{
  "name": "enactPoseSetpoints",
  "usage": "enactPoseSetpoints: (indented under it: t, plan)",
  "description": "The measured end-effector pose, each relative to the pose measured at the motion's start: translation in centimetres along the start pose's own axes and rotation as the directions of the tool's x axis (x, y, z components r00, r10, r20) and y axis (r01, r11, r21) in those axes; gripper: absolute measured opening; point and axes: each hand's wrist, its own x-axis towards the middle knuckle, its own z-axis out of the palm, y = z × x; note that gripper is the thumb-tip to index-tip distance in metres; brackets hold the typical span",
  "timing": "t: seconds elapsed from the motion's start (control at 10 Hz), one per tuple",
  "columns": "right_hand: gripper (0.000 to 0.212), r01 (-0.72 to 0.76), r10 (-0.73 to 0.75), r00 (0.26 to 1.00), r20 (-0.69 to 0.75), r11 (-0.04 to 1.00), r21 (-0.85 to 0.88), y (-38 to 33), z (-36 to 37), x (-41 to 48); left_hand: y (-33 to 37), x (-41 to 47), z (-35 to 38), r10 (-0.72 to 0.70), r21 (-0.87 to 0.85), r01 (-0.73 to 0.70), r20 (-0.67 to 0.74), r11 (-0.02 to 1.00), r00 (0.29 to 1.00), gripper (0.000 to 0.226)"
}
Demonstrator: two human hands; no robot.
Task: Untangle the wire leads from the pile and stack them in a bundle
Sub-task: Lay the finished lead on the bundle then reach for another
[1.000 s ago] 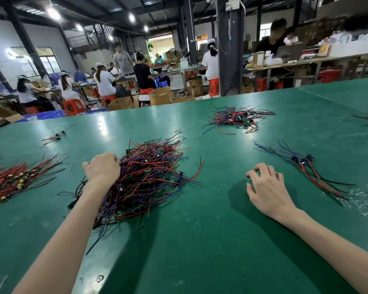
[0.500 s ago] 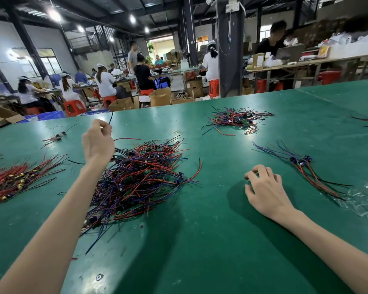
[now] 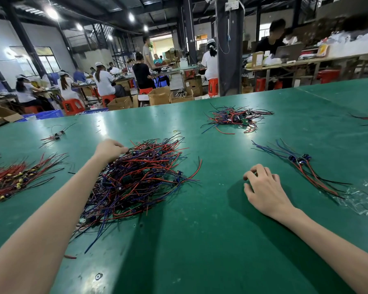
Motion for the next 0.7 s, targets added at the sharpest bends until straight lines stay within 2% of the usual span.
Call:
enactPoseSetpoints:
  t: [0.1, 0.2, 0.3, 0.4, 0.5, 0.6, 0.7]
  plan:
    - [0.021, 0.003, -0.003, 1.000, 0.003, 1.000, 0.004, 0.0, 0.0, 0.0, 0.4, 0.6, 0.9, 0.020, 0.329, -0.040, 0.063, 0.944, 0.998, 0.032]
    - [0.021, 0.001, -0.001, 1.000, 0.012, 1.000, 0.019, 0.1, 0.0, 0.1, 1.6, 1.4, 1.3, 0.090, 0.429, -0.088, 0.015, 0.899, 0.996, 0.024]
    - [0.020, -0.013, 0.012, 1.000, 0.026, 0.999, 0.037, 0.1, 0.0, 0.3, 2.6, 2.0, 2.1, 0.100, 0.359, -0.154, 0.162, 0.921, 0.982, 0.031]
    - [0.018, -0.013, 0.012, 1.000, 0.016, 0.999, 0.047, 0.2, 0.0, 0.3, 2.1, 2.1, 2.9, 0.108, 0.375, -0.161, 0.157, 0.913, 0.982, 0.028]
    - [0.018, -0.010, 0.010, 1.000, 0.016, 0.999, 0.046, 0.2, 0.1, 0.4, 2.1, 1.9, 2.9, 0.138, 0.368, -0.149, 0.057, 0.918, 0.989, 0.021]
    - [0.018, -0.005, 0.004, 1.000, 0.015, 0.999, 0.045, 0.2, 0.1, 0.4, 3.0, 1.9, 1.9, 0.191, 0.399, -0.145, -0.079, 0.905, 0.978, 0.021]
    - [0.018, 0.000, -0.001, 1.000, 0.019, 0.999, 0.040, 0.2, 0.1, 0.3, 3.8, 2.0, 1.1, 0.246, 0.396, -0.169, -0.151, 0.903, 0.957, 0.017]
